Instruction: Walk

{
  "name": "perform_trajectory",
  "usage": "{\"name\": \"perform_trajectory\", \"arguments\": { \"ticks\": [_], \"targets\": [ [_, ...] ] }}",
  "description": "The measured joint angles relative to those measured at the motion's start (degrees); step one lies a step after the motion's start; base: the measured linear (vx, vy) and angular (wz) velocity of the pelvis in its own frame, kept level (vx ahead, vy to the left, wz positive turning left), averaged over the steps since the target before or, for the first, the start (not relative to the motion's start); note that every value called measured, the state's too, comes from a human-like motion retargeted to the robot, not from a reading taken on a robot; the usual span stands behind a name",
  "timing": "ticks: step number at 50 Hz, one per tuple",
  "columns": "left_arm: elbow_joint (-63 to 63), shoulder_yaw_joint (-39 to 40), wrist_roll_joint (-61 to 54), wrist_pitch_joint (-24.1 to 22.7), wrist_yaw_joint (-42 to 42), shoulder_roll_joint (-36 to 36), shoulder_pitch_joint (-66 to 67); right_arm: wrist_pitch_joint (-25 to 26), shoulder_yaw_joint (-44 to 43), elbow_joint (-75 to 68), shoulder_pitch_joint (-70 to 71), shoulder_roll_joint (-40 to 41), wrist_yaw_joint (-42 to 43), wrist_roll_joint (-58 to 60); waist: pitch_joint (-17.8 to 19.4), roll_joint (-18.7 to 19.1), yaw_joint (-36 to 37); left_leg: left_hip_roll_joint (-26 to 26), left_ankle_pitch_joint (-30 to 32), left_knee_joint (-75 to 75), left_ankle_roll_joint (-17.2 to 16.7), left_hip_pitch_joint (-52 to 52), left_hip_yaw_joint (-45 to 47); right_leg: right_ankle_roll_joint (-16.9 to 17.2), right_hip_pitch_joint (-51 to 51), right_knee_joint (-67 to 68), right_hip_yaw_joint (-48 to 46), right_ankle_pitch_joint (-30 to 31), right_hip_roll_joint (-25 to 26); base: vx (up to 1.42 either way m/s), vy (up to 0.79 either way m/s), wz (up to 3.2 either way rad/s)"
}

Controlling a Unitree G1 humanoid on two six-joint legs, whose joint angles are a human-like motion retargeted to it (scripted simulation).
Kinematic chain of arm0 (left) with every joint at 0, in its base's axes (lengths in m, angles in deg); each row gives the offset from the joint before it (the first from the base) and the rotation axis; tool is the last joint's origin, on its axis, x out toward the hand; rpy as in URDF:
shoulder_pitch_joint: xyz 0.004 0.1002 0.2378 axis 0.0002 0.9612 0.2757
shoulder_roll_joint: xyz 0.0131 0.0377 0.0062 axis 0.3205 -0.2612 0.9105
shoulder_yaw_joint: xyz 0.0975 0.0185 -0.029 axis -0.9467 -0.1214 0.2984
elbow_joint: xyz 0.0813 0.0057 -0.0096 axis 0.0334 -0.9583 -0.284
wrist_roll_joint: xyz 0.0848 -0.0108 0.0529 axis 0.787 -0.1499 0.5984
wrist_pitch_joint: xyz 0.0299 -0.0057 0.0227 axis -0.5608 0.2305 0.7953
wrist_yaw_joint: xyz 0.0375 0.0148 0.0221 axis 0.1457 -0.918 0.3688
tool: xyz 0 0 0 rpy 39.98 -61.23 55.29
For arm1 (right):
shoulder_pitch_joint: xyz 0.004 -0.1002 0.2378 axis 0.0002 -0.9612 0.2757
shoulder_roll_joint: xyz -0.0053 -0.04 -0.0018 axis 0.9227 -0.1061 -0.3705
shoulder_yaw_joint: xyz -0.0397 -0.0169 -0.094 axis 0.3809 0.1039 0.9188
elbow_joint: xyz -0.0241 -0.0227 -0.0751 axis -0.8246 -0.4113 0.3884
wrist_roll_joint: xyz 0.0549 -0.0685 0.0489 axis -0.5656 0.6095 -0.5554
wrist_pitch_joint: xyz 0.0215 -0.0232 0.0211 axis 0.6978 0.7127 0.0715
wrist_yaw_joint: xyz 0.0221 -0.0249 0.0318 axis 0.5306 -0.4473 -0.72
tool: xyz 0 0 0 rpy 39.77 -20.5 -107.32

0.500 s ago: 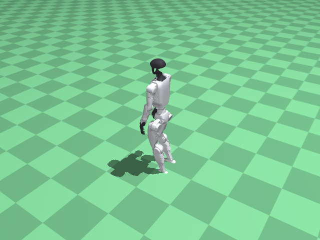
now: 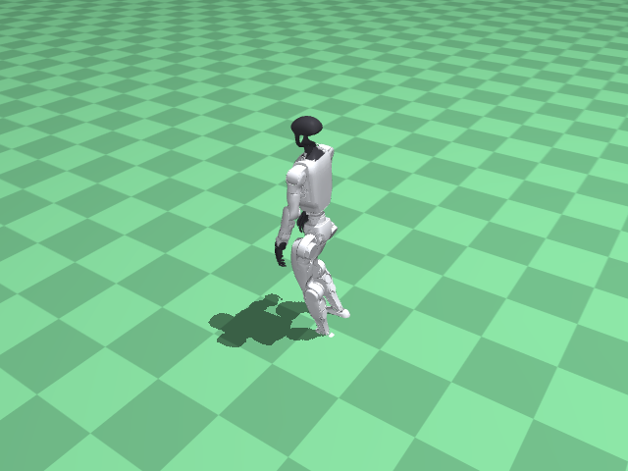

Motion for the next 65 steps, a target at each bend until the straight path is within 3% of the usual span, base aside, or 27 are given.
{"name": "perform_trajectory", "arguments": {
  "ticks": [3, 5, 11, 15, 25, 30, 35, 40, 44, 47, 51, 54, 57, 63, 65],
  "targets": [
    [-0.23, 0.45, -1.04, 0.26, 0.19, 0.48, -0.01, -0.01, -0.67, 0.11, 0.51, -0.32, 0.1, -1.35, 0.91, -1.34, -0.4, -1.83, 0.34, -1.54, 0.51, 1.56, -0.4, 0.06, -3.41, 8.44, 0.25, 0.87, -1.99, 0.06, 0.09, 0.18],
    [-0.48, 0.92, -1.68, 0.5, 0.27, 0.91, -0.06, 0.0, -1.23, 0.28, 0.96, -0.58, 0.13, -2.49, 1.52, -1.93, -0.54, -2.55, 0.5, -2.6, 0.72, 2.64, -0.53, -1.79, -6.29, 14.44, -0.88, -0.12, -3.76, 0.08, 0.08, 0.06],
    [-2.08, 2.45, -2.92, 1.49, 0.84, 1.75, 0.09, 0.03, -3.42, 0.87, 1.7, -0.94, 0.33, -6.11, 3.06, -2.94, -1.95, -3.98, 1.05, -5.85, 0.49, 5.8, -2.35, -2.97, -14.55, 23.72, -1.29, 1.31, -3.23, 0.14, 0.04, 0.16],
    [-3.22, 3.75, -3.34, 1.72, 1.45, 2.16, 0.22, 0.21, -5.01, 1.1, 1.93, -0.86, 0.3, -8.45, 3.58, -2.04, -2.9, -2.66, 1.61, -9.26, -0.15, 8.67, -3.77, -2.08, -18.78, 18.61, -2.46, 3.83, -0.5, 0.21, 0.0, 0.14],
    [-4.23, 5.15, -1.71, 0.19, 2.47, 1.69, 1.21, 0.14, -9.3, 0.66, -0.11, -0.5, 0.9, -11.61, 3.8, 0.12, -3.63, 1.26, -1.09, -10.47, -0.76, 14.37, -5.3, 2.58, -23.23, -9.9, -3.67, 13.56, 4.88, 0.29, -0.04, 0.06],
    [-4.07, 5.16, -0.6, 0.02, 3.15, 1.68, 0.61, 0.46, -11.58, -0.43, -1.51, -0.51, 1.77, -11.71, 3.93, 0.09, -4.09, 1.8, -4.51, -6.39, -1.06, 17.27, -6.55, 2.7, -24.19, -10.11, -3.64, 15.1, 5.44, 0.45, -0.1, 0.09],
    [-3.07, 5.79, -1.38, -0.06, 4.14, 1.05, 1.03, 0.92, -13.03, -2.26, -3.43, -0.5, 2.83, -11.73, 3.98, 0.05, -4.32, 2.06, -5.03, 3.65, -3.05, 18.3, -7.43, 0.7, -24.29, 0.15, -3.25, 15.5, 6.57, 0.6, -0.14, 0.06],
    [-1.35, 6.26, -4.91, -0.24, 4.04, 1.11, 1.24, 1.29, -13.32, -3.16, -4.15, -1.37, 4.03, -12.04, 4.47, 4.71, -4.95, 7.93, -2.19, 28.48, -7.95, 12.04, -7.22, -3.54, -19.53, 3.39, -6.54, 13.35, 11.43, 0.64, -0.14, 0.07],
    [1.08, 6.27, -6.3, -0.32, 3.76, 0.8, 2.42, 1.21, -13.31, -2.14, -5.15, -2.0, 5.6, -12.24, 2.47, 8.96, -3.36, 13.77, 8.93, 50.35, -11.87, 0.62, -5.68, -6.99, -16.62, 1.36, -8.41, 11.61, 16.46, 0.57, -0.09, -0.17],
    [3.05, 6.35, -6.23, -0.16, 3.48, 1.04, 2.71, 1.02, -13.51, -1.17, -4.57, -2.62, 7.27, -12.17, 1.35, 9.91, -1.59, 17.65, 9.69, 63.4, -9.58, -9.24, -2.74, -8.11, -13.35, -0.43, -8.23, 8.97, 18.38, 0.57, -0.06, -0.21],
    [4.77, 7.48, -6.27, 0.25, 2.85, 1.7, 2.56, 0.62, -13.93, 0.15, -1.64, -3.34, 9.51, -11.91, 1.0, 8.99, 1.29, 20.58, 0.5, 71.89, -3.64, -23.32, 0.6, -7.94, -6.96, -3.6, -6.62, 5.07, 19.07, 0.59, -0.03, -0.19],
    [4.87, 9.2, -7.03, 0.53, 2.6, 2.11, 2.95, 0.08, -14.25, 1.35, 1.31, -3.4, 10.41, -11.86, 1.33, 7.69, 3.28, 20.5, -3.93, 68.18, -1.75, -31.74, 2.32, -7.55, -0.91, -6.52, -4.53, 2.46, 18.65, 0.66, 0.0, -0.22],
    [3.66, 11.02, -8.17, 0.46, 2.78, 2.11, 4.29, -0.71, -13.96, 2.8, 3.58, -3.08, 10.64, -12.02, 1.61, 6.52, 5.01, 19.0, -3.99, 56.14, -2.89, -36.17, 3.41, -7.09, 5.21, -9.03, -1.91, 0.53, 17.68, 0.74, 0.04, -0.35],
    [-0.62, 14.45, -9.56, 0.48, 2.97, 1.88, 6.2, -1.37, -12.48, 6.37, 6.66, -2.73, 8.72, -10.94, 0.03, 3.37, 6.03, 11.55, 8.02, 14.34, -8.11, -32.9, 2.2, -5.26, 13.77, -11.92, 0.57, -1.1, 12.38, 0.8, 0.1, -0.23],
    [-1.56, 15.38, -9.76, 0.69, 3.11, 1.74, 7.3, -1.48, -12.26, 7.29, 6.47, -2.41, 8.33, -10.73, -1.26, 2.68, 6.16, 10.1, 9.7, 9.99, -8.34, -32.9, 1.98, -4.61, 14.4, -8.68, 0.95, -2.15, 11.3, 0.81, 0.16, -0.09]
  ]
}}
